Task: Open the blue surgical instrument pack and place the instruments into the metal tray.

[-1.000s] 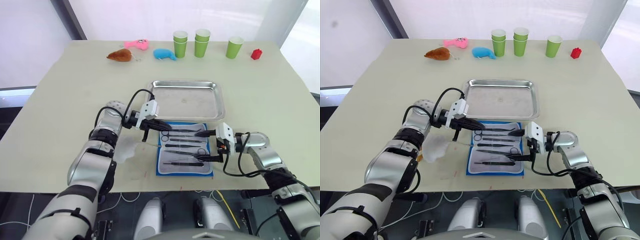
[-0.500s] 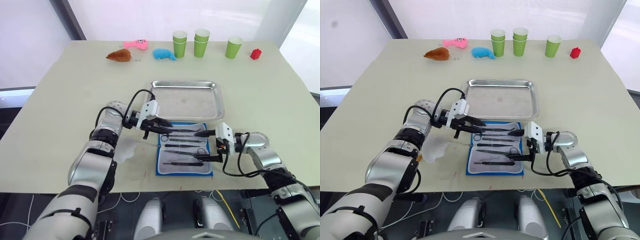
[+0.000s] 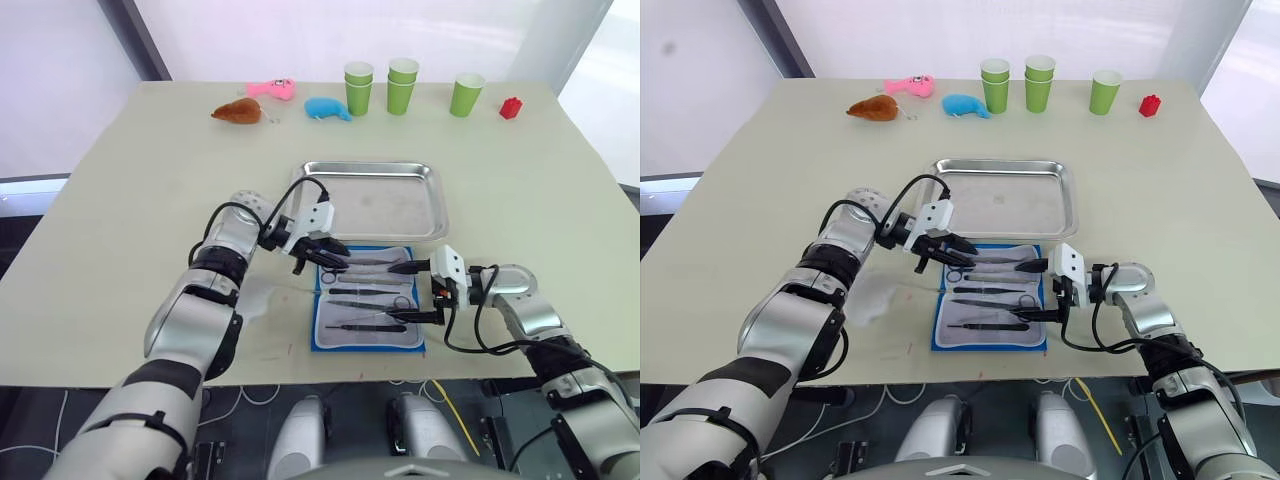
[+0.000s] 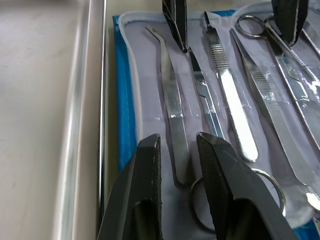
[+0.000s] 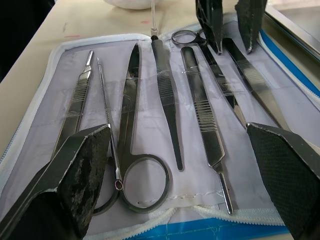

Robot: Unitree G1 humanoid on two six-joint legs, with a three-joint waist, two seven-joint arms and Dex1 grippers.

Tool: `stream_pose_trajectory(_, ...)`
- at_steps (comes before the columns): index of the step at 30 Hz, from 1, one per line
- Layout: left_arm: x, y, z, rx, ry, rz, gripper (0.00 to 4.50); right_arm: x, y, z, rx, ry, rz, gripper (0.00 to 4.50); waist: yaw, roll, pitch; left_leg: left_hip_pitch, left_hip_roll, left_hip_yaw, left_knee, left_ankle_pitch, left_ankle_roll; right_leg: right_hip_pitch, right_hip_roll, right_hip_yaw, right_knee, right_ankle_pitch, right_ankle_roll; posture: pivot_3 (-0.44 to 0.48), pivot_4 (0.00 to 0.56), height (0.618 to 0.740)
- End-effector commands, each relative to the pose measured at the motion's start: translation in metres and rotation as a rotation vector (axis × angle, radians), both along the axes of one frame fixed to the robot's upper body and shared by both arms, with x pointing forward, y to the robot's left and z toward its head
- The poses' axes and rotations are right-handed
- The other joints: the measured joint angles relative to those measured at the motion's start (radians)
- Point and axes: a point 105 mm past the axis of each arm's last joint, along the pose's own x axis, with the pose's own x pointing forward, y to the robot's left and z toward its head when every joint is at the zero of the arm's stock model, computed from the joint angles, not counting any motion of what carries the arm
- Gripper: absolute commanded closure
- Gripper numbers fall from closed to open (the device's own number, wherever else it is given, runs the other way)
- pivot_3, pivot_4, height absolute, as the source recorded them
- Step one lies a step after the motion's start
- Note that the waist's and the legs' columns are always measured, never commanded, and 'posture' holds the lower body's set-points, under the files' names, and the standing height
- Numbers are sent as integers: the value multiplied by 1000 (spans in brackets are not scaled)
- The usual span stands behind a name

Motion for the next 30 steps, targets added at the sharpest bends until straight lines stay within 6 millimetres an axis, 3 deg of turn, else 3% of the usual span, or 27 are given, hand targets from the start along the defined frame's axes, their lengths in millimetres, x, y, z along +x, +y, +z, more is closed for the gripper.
stream_pose_trajectory(1,1,1,-1,53,11,2,3283,-15,-7,-42,-115,149,-27,0,0,0,0,0,0,0,0,0,0,0,0,0,0,0,0,0,150,740)
stream_pose_trajectory(9,0,4,-6,94,53,18,3283,-16,-6,-43,-114,154,-25,0,-1,0,0,0,0,0,0,0,0,0,0,0,0,0,0,0,150,740)
stream_pose_trajectory(12,1,3,-3,85,65,25,3974,-17,-6,-43,-114,155,-22,0,-1,0,0,0,0,0,0,0,0,0,0,0,0,0,0,0,150,740)
stream_pose_trajectory(13,1,4,-2,89,70,20,4468,-17,-5,-43,-114,156,-21,0,-1,0,0,0,0,0,0,0,0,0,0,0,0,0,0,0,150,740)
stream_pose_trajectory(30,1,5,16,114,77,3,4468,-17,-4,-45,-120,164,-14,0,-4,0,0,0,0,0,0,0,0,0,0,0,0,0,0,0,150,740)
